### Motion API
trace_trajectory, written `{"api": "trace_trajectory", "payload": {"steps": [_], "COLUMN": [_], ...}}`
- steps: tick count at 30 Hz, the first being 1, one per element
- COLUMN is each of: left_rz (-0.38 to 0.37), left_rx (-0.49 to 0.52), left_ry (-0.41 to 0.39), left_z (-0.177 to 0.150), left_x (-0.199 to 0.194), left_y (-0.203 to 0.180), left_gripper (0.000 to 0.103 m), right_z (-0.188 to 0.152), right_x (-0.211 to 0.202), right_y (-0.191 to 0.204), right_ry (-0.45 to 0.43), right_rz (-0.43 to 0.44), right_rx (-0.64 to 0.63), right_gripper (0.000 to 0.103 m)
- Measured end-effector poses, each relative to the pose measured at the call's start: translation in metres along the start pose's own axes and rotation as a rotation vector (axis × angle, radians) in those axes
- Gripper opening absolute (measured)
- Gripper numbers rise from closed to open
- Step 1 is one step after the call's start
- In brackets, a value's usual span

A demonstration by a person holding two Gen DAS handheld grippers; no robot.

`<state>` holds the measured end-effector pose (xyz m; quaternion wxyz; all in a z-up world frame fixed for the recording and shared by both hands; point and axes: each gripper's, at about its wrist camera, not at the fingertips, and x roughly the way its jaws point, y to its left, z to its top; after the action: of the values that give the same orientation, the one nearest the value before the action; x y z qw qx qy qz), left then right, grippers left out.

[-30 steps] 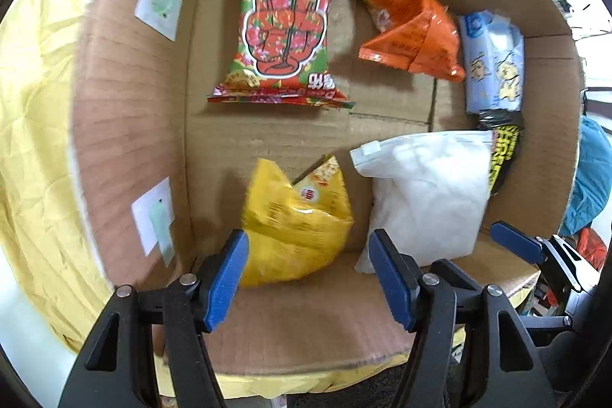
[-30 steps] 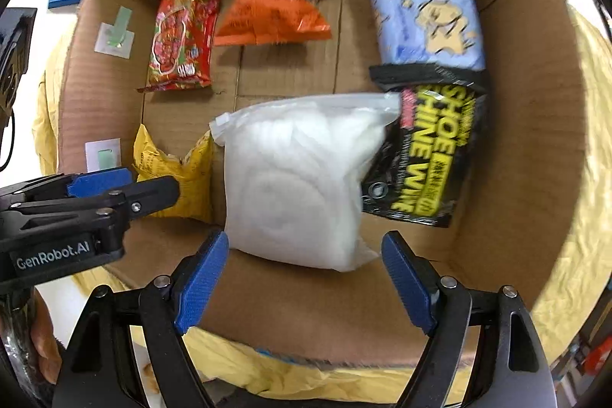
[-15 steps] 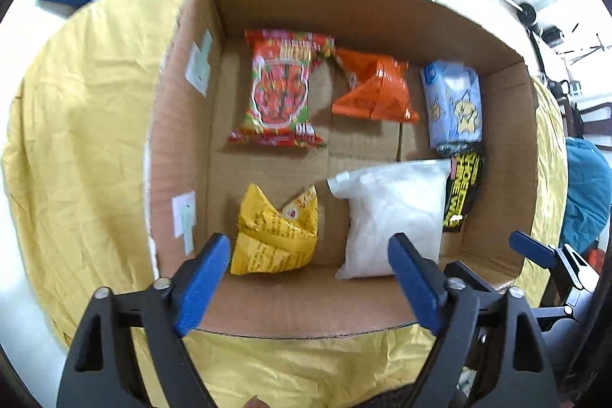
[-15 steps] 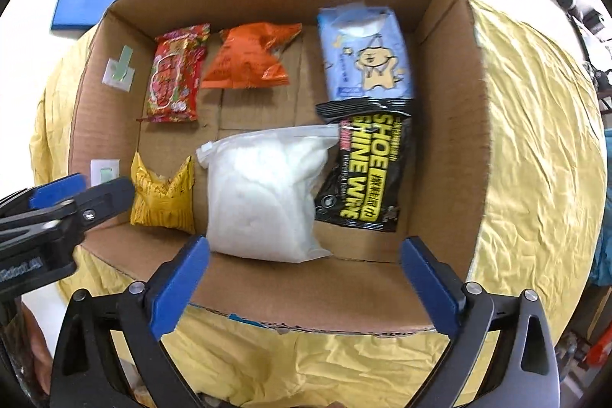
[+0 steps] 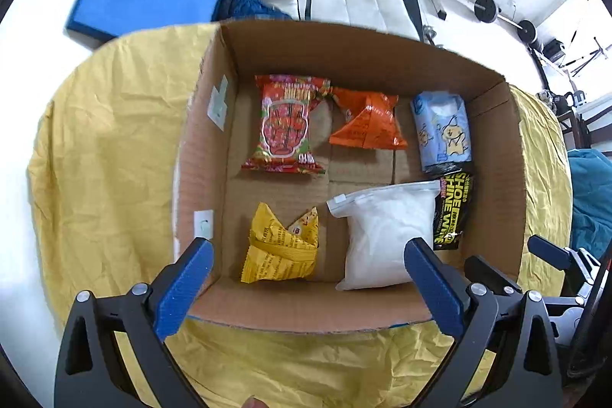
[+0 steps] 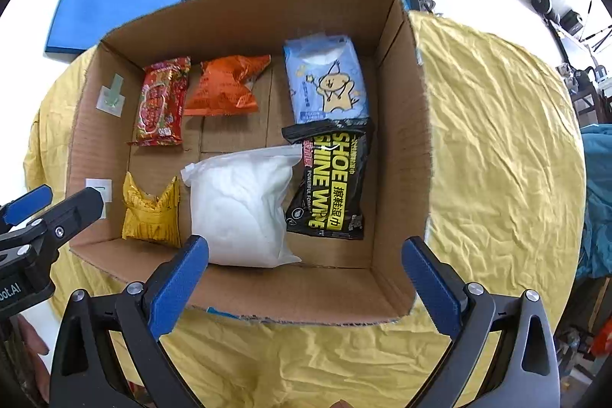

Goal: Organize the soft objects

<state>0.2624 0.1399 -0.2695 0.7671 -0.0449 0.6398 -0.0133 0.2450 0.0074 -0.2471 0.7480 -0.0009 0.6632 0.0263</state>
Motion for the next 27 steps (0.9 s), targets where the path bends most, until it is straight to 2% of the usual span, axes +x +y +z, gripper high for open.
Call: {"api": "trace_trajectory", "payload": {"steps": [5,12,22,27], "left_rz": [0.021,-0.004,0.001,-0.018], "left_rx": [0.004,0.011,0.055,0.056], "left_ry": [-0.08,-0.192,-0.306,-0.345], "left_z": [-0.01,-0.038,-0.081,-0.099], "left_x": [-0.037,-0.11,-0.194,-0.22], "left_y": [-0.006,-0.021,-0.041,-0.047], "left_gripper": [0.102,0.102,0.102,0.102], "right_z": [-0.01,-0.044,-0.095,-0.114], "right_x": [-0.027,-0.101,-0.2,-0.236], "right_y": [-0.003,-0.018,-0.036,-0.04], "right_ry": [-0.048,-0.158,-0.301,-0.358], "right_rz": [0.021,0.07,0.085,0.091], "right_rx": [-0.003,0.008,0.015,0.02], "right_gripper": [0.103,0.103,0.103,0.103]}}
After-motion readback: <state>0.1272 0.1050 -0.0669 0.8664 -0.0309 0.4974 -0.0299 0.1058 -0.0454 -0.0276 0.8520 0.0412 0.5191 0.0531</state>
